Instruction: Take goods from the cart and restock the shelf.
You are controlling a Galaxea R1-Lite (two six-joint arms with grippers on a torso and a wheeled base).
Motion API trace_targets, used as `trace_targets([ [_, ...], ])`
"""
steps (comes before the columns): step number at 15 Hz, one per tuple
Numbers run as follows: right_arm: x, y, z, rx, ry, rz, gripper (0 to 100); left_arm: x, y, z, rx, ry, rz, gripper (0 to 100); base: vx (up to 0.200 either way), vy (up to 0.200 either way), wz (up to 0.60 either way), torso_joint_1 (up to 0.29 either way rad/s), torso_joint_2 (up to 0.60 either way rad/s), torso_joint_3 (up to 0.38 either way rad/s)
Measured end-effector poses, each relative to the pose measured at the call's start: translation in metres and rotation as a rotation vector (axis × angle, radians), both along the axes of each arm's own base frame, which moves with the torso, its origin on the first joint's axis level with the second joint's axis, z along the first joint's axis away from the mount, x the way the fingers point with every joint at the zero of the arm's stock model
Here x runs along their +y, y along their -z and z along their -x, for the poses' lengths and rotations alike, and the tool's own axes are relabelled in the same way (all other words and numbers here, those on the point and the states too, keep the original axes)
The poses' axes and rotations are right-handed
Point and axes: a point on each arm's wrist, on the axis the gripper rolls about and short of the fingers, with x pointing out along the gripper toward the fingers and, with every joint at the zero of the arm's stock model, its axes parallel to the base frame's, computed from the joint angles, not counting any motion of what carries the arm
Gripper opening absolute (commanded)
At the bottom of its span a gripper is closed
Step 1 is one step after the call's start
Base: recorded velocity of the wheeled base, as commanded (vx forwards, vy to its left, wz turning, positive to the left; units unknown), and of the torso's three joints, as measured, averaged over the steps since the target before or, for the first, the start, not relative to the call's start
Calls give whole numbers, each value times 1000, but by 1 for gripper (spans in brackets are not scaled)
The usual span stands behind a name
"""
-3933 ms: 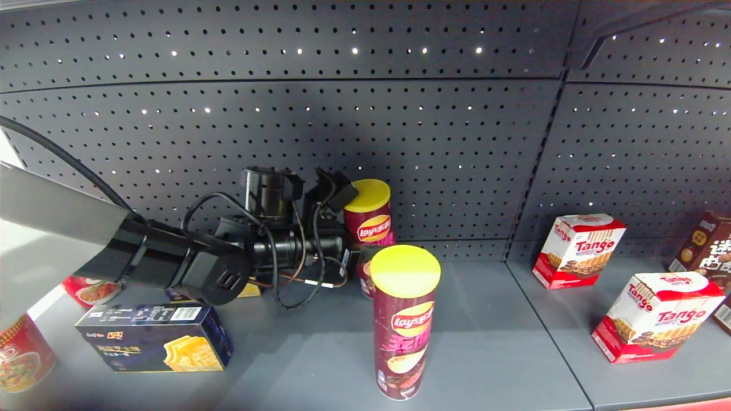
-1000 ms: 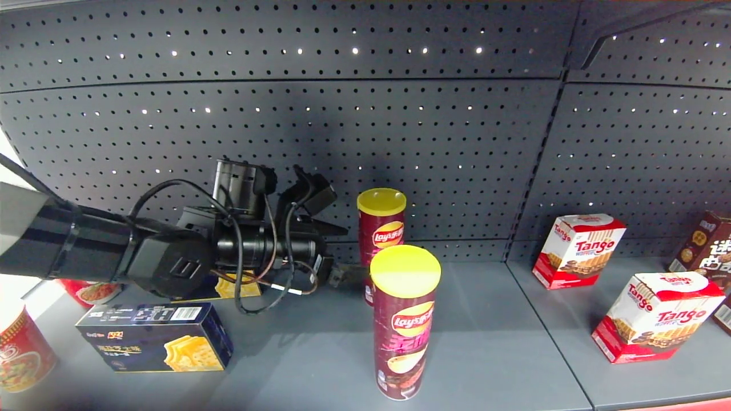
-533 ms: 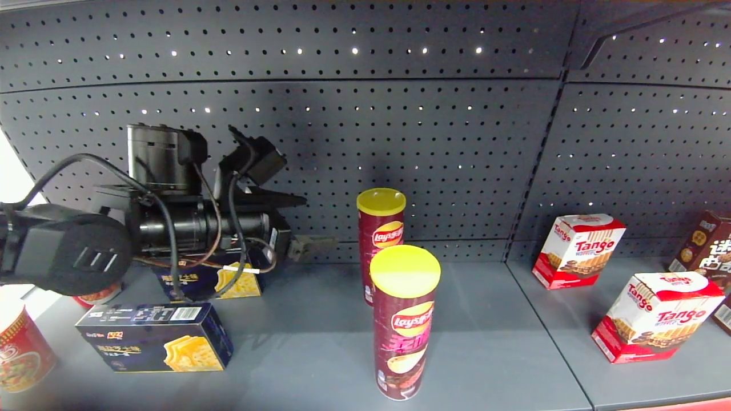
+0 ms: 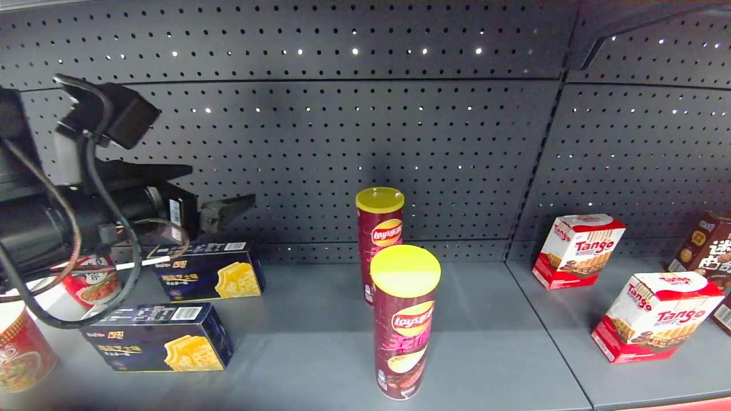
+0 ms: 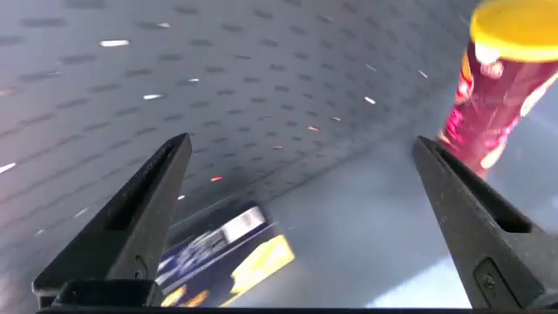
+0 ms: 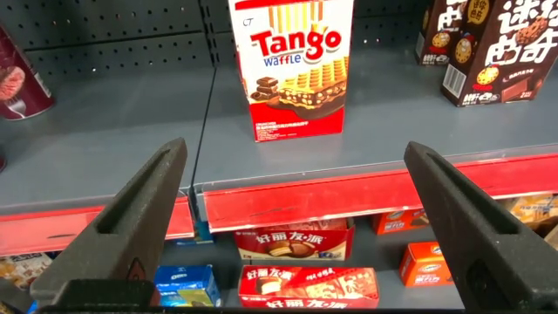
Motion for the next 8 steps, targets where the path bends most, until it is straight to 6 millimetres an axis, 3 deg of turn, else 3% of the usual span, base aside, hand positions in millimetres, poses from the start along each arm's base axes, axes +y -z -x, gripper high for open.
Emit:
trace_targets([
  [4, 0, 0, 0, 0, 0, 0, 100, 22, -13, 44, -84, -217, 33, 100, 0, 0, 0, 0, 0, 0],
  [8, 0, 0, 0, -1, -1, 0, 100, 41, 16, 101, -85, -359, 53, 100, 0, 0, 0, 0, 0, 0],
])
